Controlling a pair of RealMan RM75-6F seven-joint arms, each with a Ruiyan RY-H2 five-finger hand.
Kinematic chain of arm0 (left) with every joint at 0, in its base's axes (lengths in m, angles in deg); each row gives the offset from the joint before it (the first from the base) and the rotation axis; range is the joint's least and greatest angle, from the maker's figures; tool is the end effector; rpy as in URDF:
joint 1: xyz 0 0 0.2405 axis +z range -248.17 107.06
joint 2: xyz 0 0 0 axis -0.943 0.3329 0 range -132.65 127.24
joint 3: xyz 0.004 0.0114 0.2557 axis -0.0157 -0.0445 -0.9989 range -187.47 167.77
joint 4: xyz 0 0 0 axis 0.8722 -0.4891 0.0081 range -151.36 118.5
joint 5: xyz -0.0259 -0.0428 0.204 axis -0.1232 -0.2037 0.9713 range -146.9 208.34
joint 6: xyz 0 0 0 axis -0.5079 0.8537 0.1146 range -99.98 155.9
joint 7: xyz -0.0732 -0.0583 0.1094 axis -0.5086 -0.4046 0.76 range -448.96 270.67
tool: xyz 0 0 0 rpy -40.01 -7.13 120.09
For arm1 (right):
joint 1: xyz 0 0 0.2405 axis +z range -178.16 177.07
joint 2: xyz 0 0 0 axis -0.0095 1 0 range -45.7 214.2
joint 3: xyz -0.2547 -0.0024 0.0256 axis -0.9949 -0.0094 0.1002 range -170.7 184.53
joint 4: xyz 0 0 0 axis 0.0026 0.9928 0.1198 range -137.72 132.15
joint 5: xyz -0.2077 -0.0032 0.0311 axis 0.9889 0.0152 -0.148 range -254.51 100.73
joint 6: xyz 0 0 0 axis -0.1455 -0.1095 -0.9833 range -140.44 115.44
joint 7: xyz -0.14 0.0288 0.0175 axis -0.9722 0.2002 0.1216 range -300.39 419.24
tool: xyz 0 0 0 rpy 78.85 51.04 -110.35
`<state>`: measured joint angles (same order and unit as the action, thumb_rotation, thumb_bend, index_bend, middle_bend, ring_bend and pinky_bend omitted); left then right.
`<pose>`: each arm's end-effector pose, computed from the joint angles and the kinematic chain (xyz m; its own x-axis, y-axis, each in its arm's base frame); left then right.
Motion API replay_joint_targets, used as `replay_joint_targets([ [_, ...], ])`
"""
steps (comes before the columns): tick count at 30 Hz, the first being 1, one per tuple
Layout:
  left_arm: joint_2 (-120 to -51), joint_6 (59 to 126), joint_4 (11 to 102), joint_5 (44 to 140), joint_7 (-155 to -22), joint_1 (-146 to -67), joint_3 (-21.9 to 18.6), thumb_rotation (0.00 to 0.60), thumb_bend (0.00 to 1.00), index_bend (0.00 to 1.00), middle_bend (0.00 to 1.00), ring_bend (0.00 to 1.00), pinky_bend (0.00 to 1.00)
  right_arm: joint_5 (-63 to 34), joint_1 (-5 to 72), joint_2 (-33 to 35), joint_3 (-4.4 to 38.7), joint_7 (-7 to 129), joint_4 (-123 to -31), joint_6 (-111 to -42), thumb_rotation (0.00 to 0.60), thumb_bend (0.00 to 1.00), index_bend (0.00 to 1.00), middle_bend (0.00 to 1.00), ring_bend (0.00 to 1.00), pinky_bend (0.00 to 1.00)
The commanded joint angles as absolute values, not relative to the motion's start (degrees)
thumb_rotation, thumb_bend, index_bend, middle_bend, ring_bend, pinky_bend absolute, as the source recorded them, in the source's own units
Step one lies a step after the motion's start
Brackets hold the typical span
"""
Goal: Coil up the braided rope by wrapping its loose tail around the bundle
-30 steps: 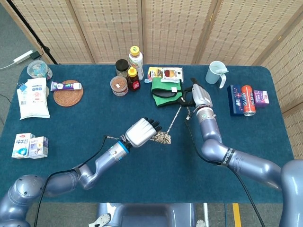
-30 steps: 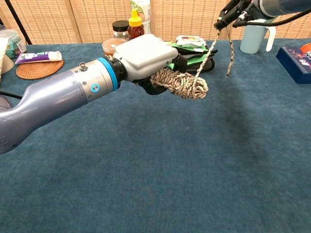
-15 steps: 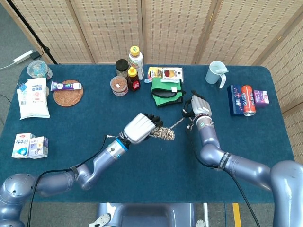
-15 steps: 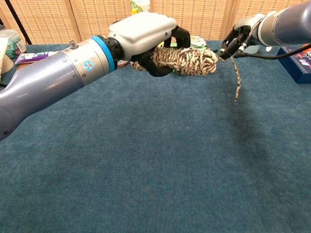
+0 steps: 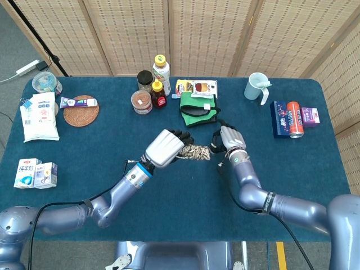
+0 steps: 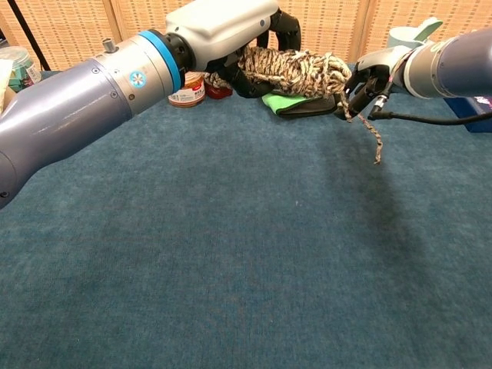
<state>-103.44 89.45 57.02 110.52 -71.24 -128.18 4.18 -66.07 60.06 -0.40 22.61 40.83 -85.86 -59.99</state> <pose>-0.0101 0.3596 -0.0450 0.4136 -0.0778 0.9071 0.6248 -0.7005 -0.3449 -0.1208 -0.4147 0.0024 -0.0121 -0.4516 0.8922 -0.9868 0.1496 0.0623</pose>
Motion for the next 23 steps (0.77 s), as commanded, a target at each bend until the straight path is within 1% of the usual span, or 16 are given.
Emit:
replay_joint_targets([
  [1,-103.6,89.4,57.0,110.3,-71.0,-128.1,4.3,0.600,0.43,0.51,0.42,0.47,0.63,-64.6,59.1,0.4,23.3,42.1,-87.8,-59.9,0.600,0.48,0.65,0.00,0.00,0.00],
  [3,-103.7,89.4,56.9,110.1,-71.0,-128.0,4.4,0.600,0.43,0.51,0.42,0.47,0.63,-63.1,58.4,0.9,23.9,43.3,-88.7,-59.2,0.600,0.47,0.48,0.00,0.00,0.00],
  [4,-103.7,89.3,56.8,110.0,-71.1,-128.0,4.4,0.600,0.43,0.51,0.42,0.47,0.63,-61.9,58.0,1.2,24.1,43.9,-89.2,-58.7,0.600,0.45,0.34,0.00,0.00,0.00],
  [5,-103.8,89.3,56.7,109.9,-71.1,-128.0,4.4,0.600,0.43,0.51,0.42,0.46,0.63,-61.2,57.8,1.4,24.2,44.3,-89.5,-58.3,0.600,0.40,0.21,0.00,0.00,0.00],
  [6,-103.8,89.3,56.6,109.9,-71.2,-128.0,4.4,0.600,0.43,0.51,0.42,0.46,0.63,-60.3,57.5,1.7,24.3,44.7,-89.8,-58.0,0.600,0.35,0.14,0.00,0.00,0.00],
  [7,-103.9,89.3,56.4,109.8,-71.3,-127.9,4.4,0.600,0.43,0.51,0.42,0.46,0.63,-59.5,57.3,2.0,24.2,45.0,-90.0,-57.7,0.600,0.27,0.07,0.00,0.00,0.00],
  [8,-104.0,89.3,56.4,109.7,-71.5,-127.9,4.5,0.600,0.43,0.51,0.42,0.46,0.63,-58.7,57.1,2.3,24.0,44.9,-90.2,-57.7,0.600,0.22,0.03,0.00,0.00,0.00],
  [10,-104.0,89.5,56.5,109.7,-71.7,-127.7,4.4,0.600,0.43,0.51,0.42,0.47,0.63,-57.8,56.7,2.7,24.0,45.3,-90.6,-57.9,0.600,0.18,0.00,0.00,0.00,0.00],
  [12,-103.8,90.0,57.1,109.7,-71.6,-127.3,4.4,0.600,0.43,0.51,0.42,0.46,0.63,-57.4,56.3,3.4,24.0,45.9,-91.4,-57.5,0.600,0.15,0.00,0.00,0.00,0.00],
  [14,-103.6,90.5,58.1,109.7,-71.4,-126.9,4.4,0.600,0.43,0.51,0.42,0.46,0.63,-57.3,56.0,4.3,24.0,46.2,-92.3,-57.1,0.600,0.08,0.00,0.00,0.00,0.00],
  [17,-103.0,91.5,60.0,109.7,-70.8,-126.2,4.4,0.600,0.43,0.51,0.42,0.47,0.63,-57.2,55.6,5.8,23.6,46.3,-94.0,-57.0,0.600,0.01,0.00,0.00,0.00,0.00],
  [23,-101.3,93.4,63.9,109.8,-68.5,-124.9,4.5,0.600,0.43,0.51,0.42,0.47,0.63,-55.8,54.4,9.1,24.1,48.0,-97.9,-57.3,0.600,0.00,0.00,0.00,0.00,0.00],
])
